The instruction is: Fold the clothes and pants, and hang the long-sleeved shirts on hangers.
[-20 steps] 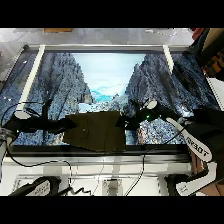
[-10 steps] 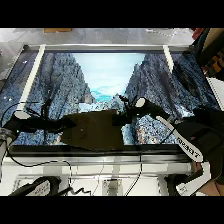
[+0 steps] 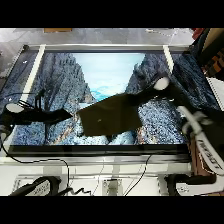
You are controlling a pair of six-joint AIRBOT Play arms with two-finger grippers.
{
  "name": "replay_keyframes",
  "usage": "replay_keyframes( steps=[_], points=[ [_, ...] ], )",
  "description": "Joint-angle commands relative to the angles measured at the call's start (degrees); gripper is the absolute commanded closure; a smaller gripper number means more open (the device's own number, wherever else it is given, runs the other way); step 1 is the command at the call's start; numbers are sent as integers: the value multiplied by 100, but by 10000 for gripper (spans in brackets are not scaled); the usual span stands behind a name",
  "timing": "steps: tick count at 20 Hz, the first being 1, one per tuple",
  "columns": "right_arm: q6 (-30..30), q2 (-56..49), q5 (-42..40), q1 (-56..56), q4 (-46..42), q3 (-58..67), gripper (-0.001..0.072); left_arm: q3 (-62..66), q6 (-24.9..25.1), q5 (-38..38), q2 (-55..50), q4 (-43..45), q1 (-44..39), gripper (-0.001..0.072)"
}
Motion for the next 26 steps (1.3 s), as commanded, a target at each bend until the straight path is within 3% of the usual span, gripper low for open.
replay_keyframes(
  steps=[1, 9, 13, 16, 23, 26],
  points=[
    [802, 1047, 535, -1047, -664, 407, 684, 501, 4, -232, 4, -15, 9, 7],
    [1926, 3082, 1746, -3904, -2581, 1561, 684, 568, 7, -308, 20, -13, 9, 7],
    [1729, 3163, 3056, -5200, -3550, 2026, 684, 568, 7, -310, 20, -15, 9, 8],
    [1652, 3064, 4079, -5995, -3738, 1853, 683, 568, 4, -308, 20, -13, 9, 8],
    [1659, 2975, 4127, -6478, -4052, 1694, 681, 566, 2, -310, 13, -13, 11, 7],
    [1655, 2872, 4085, -6478, -4190, 1696, 626, 566, 2, -310, 13, -13, 9, 7]
  ],
)
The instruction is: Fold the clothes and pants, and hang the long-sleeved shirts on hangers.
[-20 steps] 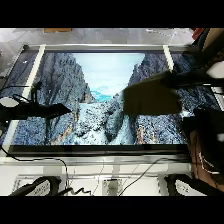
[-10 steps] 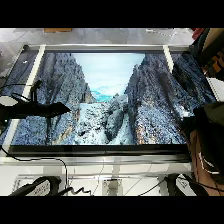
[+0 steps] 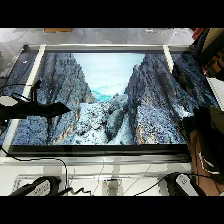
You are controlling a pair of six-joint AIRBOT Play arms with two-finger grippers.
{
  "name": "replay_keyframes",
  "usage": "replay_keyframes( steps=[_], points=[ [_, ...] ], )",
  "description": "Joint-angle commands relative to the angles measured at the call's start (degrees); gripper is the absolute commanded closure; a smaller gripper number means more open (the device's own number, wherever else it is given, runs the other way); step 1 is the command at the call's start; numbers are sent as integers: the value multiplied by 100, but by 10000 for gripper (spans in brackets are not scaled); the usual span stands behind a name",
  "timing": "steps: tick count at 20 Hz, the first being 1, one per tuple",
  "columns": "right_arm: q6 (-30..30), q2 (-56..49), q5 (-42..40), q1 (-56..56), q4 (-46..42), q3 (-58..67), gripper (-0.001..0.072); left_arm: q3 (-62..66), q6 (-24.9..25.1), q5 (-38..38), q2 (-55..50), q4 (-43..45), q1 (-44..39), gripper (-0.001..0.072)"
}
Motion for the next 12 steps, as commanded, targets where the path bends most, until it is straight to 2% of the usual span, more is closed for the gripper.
replay_keyframes(
  steps=[1, 4, 5, 12],
  points=[
    [-7, -94, -79, -61, -210, -4, 544, 4, 0, 0, -2, 0, 4, 8],
    [-4, -98, -485, -61, -210, -4, 271, 4, 0, 0, -2, 0, 7, 7],
    [-7, -101, -584, -61, -210, -4, 255, 4, 0, 2, -2, 0, 4, 8],
    [-4, -98, -1458, -61, -103, -4, 265, 4, 0, 0, -2, 0, 7, 8]
  ],
)
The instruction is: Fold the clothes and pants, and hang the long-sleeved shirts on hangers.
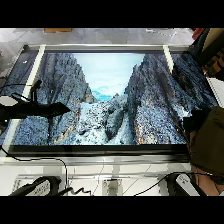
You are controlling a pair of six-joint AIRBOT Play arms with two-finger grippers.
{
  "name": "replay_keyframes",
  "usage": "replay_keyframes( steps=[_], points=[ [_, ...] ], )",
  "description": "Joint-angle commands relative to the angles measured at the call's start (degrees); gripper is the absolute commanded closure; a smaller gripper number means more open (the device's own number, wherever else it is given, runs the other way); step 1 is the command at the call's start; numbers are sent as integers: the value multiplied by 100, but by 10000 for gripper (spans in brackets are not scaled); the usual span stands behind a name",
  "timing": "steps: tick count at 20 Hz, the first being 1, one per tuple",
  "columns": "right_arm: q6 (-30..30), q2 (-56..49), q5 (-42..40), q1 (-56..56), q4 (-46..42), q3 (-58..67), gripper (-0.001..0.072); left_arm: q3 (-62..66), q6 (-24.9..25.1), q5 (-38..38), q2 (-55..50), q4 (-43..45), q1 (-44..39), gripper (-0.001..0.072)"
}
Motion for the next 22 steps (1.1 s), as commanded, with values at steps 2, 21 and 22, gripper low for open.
replay_keyframes(
  steps=[2, 21, 22],
  points=[
    [7, -4, -643, 0, 372, 2, 333, 4, 0, 0, -2, 2, 4, 7],
    [-857, -323, -1005, 5611, 402, -710, 683, 2, 0, 0, -2, 2, 7, 8],
    [-857, -415, -944, 5613, 592, -726, 683, 2, 0, 0, -2, 2, 4, 7]
  ],
)
